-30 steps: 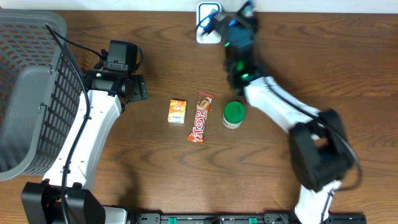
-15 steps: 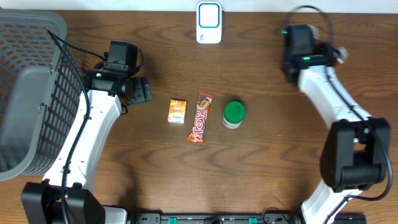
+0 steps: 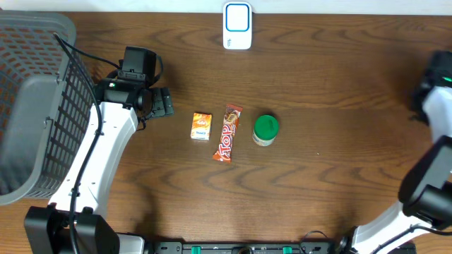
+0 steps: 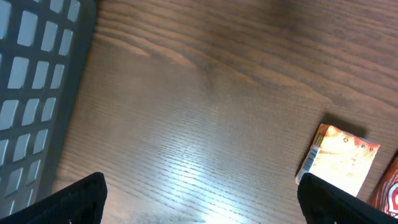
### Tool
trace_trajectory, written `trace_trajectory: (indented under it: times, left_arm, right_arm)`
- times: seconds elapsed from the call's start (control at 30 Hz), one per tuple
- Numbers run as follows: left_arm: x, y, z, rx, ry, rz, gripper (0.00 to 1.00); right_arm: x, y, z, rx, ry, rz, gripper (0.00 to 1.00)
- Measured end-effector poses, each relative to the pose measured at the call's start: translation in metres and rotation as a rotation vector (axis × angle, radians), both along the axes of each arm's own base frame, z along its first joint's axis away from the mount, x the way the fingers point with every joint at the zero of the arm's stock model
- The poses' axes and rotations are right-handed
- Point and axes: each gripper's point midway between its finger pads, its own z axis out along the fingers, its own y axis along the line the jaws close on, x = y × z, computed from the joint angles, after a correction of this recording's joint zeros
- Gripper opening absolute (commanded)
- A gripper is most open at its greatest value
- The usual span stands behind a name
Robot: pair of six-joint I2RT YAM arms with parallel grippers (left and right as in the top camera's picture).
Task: Scan the item barcode
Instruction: 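Move right gripper to table right edge and drop caplets box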
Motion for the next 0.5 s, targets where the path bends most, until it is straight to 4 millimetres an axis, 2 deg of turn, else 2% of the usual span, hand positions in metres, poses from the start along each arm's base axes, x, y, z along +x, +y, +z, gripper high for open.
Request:
trace_trajectory:
  times: [0.17, 0.3, 0.37, 0.43, 0.47, 0.5]
  left_arm:
    - [0.000, 0.000, 0.000, 0.000, -0.001, 0.000, 0.98]
    - [0.000, 0.000, 0.000, 0.000, -0.001, 0.000, 0.98]
    - [0.000, 0.000, 0.000, 0.000, -0.001, 0.000, 0.98]
    - [0.000, 0.000, 0.000, 0.000, -0.002, 0.000, 0.98]
    - [0.002, 0.000, 0.001, -0.001, -0.007, 0.000, 0.98]
    - [0.004, -0.001, 0.002, -0.003, -0.019, 0.000, 0.98]
  right_arm:
    - [-0.030, -0.032, -0.015, 0.109, -0.115, -0.131, 0.42]
    - [-0.035, -0.040, -0.024, 0.184, -0.209, -0.173, 0.50]
    - [-0.035, -0.043, -0.027, 0.213, -0.255, -0.190, 0.70]
    - [-0.034, -0.046, -0.029, 0.237, -0.295, -0.198, 0.95]
    - [-0.033, -0.047, -0.029, 0.244, -0.310, -0.201, 0.99]
    - [-0.033, -0.047, -0.030, 0.249, -0.314, -0.200, 0.99]
